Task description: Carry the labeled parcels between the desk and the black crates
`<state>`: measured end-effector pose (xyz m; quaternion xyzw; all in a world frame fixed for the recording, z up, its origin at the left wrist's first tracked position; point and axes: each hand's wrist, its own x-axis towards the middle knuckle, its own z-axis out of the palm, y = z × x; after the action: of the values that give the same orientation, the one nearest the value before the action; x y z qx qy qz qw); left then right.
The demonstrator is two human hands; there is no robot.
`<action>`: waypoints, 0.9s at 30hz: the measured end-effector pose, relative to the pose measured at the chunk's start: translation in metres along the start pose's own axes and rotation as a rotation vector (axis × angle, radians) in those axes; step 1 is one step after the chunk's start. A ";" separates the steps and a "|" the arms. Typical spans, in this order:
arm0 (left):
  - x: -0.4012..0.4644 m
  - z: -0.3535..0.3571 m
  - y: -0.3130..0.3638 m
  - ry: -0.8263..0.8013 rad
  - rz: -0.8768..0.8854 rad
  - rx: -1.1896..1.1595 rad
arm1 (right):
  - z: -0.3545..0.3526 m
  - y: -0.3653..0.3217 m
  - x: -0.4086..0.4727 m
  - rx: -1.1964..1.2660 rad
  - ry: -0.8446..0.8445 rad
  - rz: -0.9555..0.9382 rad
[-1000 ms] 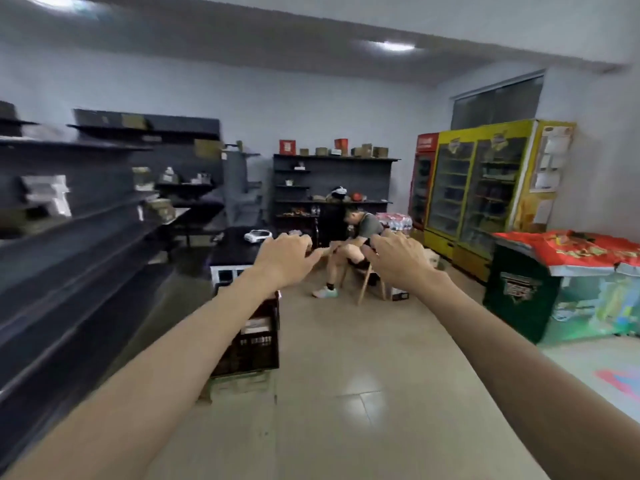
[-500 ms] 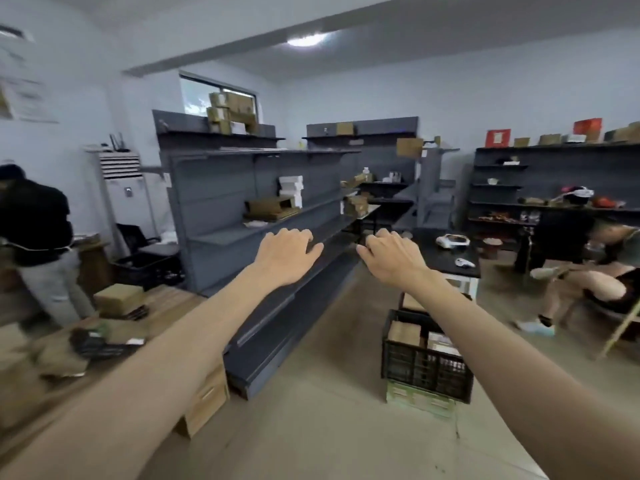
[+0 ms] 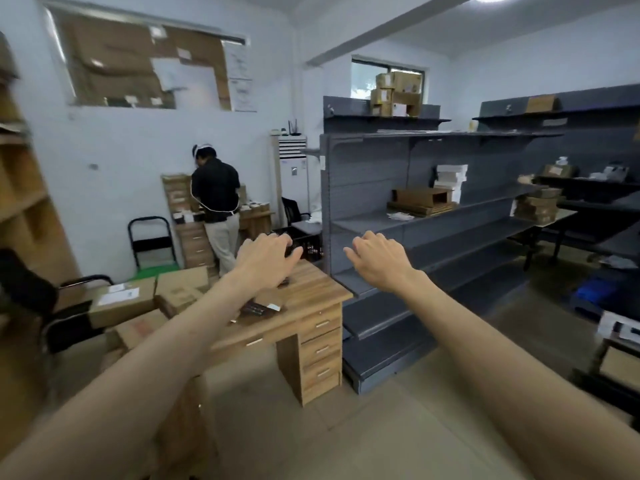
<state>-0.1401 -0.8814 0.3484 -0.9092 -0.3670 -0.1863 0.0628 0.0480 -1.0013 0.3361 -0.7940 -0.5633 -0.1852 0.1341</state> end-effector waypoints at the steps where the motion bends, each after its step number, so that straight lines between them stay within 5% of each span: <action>1: 0.007 0.000 -0.009 0.001 -0.036 0.021 | 0.006 -0.002 0.015 0.020 0.005 -0.027; 13: 0.088 0.049 -0.059 0.041 -0.317 0.041 | 0.081 0.001 0.164 0.102 0.026 -0.264; 27: 0.178 0.135 -0.128 -0.025 -0.380 0.055 | 0.193 -0.024 0.273 0.158 -0.092 -0.332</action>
<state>-0.0717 -0.6408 0.2895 -0.8237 -0.5379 -0.1733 0.0465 0.1343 -0.6819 0.2849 -0.6847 -0.7049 -0.1235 0.1378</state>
